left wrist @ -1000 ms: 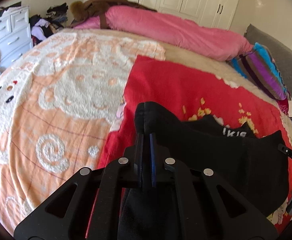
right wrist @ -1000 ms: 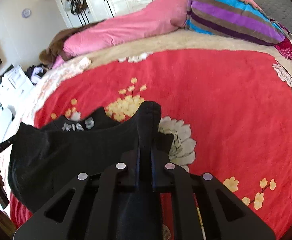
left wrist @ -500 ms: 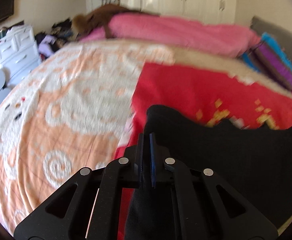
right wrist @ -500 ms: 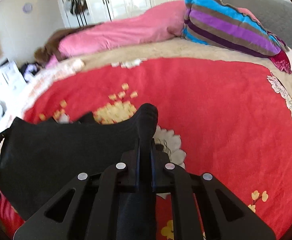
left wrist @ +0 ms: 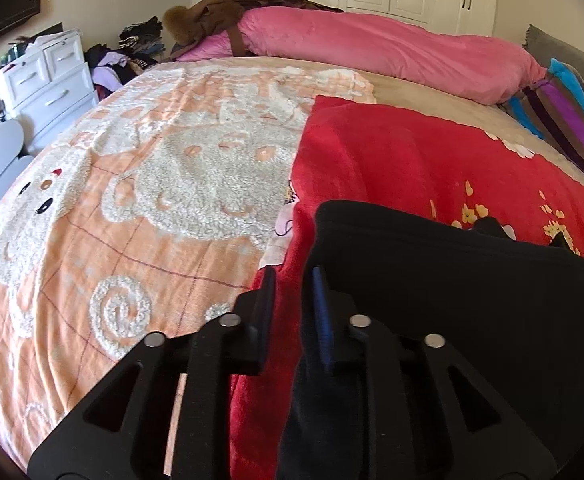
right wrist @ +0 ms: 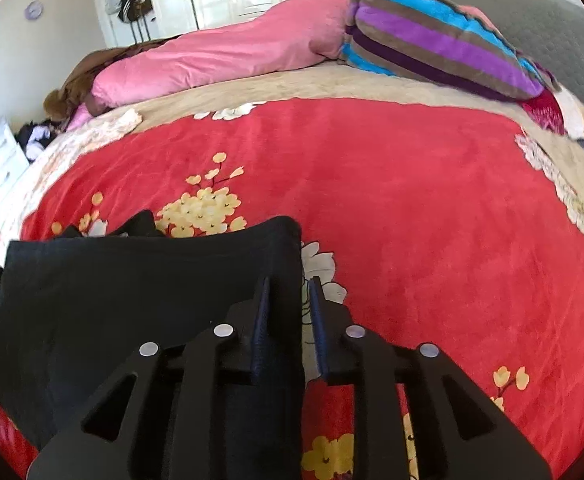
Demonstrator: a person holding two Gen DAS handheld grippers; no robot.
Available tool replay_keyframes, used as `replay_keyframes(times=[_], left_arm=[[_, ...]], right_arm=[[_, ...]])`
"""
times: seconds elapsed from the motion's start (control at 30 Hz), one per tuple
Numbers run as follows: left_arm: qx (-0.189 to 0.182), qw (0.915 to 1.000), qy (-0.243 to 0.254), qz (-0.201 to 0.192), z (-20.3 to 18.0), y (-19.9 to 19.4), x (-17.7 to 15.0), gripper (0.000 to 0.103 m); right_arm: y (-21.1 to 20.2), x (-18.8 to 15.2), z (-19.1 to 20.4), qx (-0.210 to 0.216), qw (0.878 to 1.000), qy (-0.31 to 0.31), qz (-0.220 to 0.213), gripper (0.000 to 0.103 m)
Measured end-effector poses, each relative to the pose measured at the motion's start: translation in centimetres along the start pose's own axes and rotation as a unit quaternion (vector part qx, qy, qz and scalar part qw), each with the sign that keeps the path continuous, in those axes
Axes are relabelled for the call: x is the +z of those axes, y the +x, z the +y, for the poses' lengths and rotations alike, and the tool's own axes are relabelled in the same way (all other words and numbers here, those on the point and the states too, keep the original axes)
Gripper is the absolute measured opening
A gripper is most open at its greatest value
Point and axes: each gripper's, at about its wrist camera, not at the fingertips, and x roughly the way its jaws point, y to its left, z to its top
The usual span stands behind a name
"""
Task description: Fold small clothes
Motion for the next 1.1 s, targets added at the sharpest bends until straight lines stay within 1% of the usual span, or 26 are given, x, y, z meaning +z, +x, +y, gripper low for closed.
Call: replay_keyframes(times=[0.03, 0.1, 0.13, 0.17, 0.2, 0.23, 0.27, 0.3, 0.33, 0.37, 0.43, 0.5, 0.53, 0.67, 0.77, 0.83, 0.93, 1.1], left_arm=[[0.000, 1.0000, -0.004, 0.001, 0.1, -0.1, 0.1, 0.019], [0.001, 1.0000, -0.008, 0.000, 0.3, -0.7, 0.4, 0.025], [0.004, 1.0000, -0.007, -0.002, 0.3, -1.0, 0.6, 0.026], [0.004, 1.0000, -0.005, -0.003, 0.2, -1.5, 0.8, 0.033], [0.000, 1.0000, -0.003, -0.003, 0.1, -1.9, 1.0, 0.039], [-0.003, 1.0000, 0.000, -0.003, 0.0, -2.2, 1.1, 0.041], [-0.004, 1.0000, 0.005, -0.006, -0.2, -2.7, 1.3, 0.047], [-0.005, 0.9999, 0.010, -0.009, -0.4, -3.1, 1.3, 0.054], [-0.009, 0.9998, 0.015, -0.009, -0.7, -3.5, 1.4, 0.058], [-0.014, 0.9997, 0.018, -0.009, -1.0, -3.8, 1.4, 0.065], [-0.020, 0.9992, 0.030, -0.014, -1.8, -4.4, 1.4, 0.070], [-0.024, 0.9987, 0.041, -0.017, -2.5, -4.9, 1.3, 0.078], [-0.027, 0.9985, 0.044, -0.018, -2.7, -5.1, 1.2, 0.079], [-0.053, 0.9976, 0.045, -0.006, -3.6, -5.5, 0.7, 0.086], [-0.051, 0.9966, 0.066, 0.001, -4.5, -5.8, -0.3, 0.086], [-0.059, 0.9953, 0.076, 0.009, -5.0, -5.9, -1.1, 0.086], [-0.055, 0.9935, 0.098, 0.021, -5.8, -5.9, -2.1, 0.087], [-0.059, 0.9919, 0.107, 0.035, -6.6, -5.7, -2.8, 0.088]], right_arm=[[-0.2, 0.1, -0.3, 0.003, 1.000, 0.010, -0.002, 0.033], [-0.8, 0.4, -0.4, 0.007, 1.000, 0.016, -0.010, 0.035], [-1.2, 0.6, -0.4, 0.010, 1.000, 0.016, -0.014, 0.040], [-1.5, 0.7, -0.3, 0.011, 1.000, 0.016, -0.018, 0.048], [-2.0, 0.8, -0.1, 0.014, 0.999, 0.016, -0.024, 0.051], [-2.4, 1.0, 0.2, 0.019, 0.999, 0.015, -0.029, 0.056], [-2.9, 1.1, 0.6, 0.027, 0.999, 0.010, -0.035, 0.059], [-3.2, 1.2, 1.0, 0.030, 0.999, 0.004, -0.038, 0.060], [-3.5, 1.2, 1.4, 0.033, 0.999, -0.004, -0.042, 0.062], [-3.9, 1.2, 2.1, 0.036, 0.998, -0.015, -0.047, 0.067], [-4.6, 1.2, 2.9, 0.044, 0.997, -0.029, -0.055, 0.071], [-5.2, 1.1, 3.9, 0.052, 0.996, -0.044, -0.061, 0.076], [-5.4, 1.1, 4.2, 0.056, 0.995, -0.049, -0.063, 0.078], [-6.0, 0.8, 5.6, 0.072, 0.993, -0.067, -0.065, 0.080], [-6.4, 0.1, 6.2, 0.082, 0.992, -0.073, -0.061, 0.085], [-6.5, -0.3, 6.5, 0.084, 0.992, -0.078, -0.055, 0.085], [-6.6, -1.0, 7.0, 0.088, 0.992, -0.081, -0.045, 0.087], [-6.3, -2.3, 7.2, 0.085, 0.992, -0.088, -0.024, 0.087]])
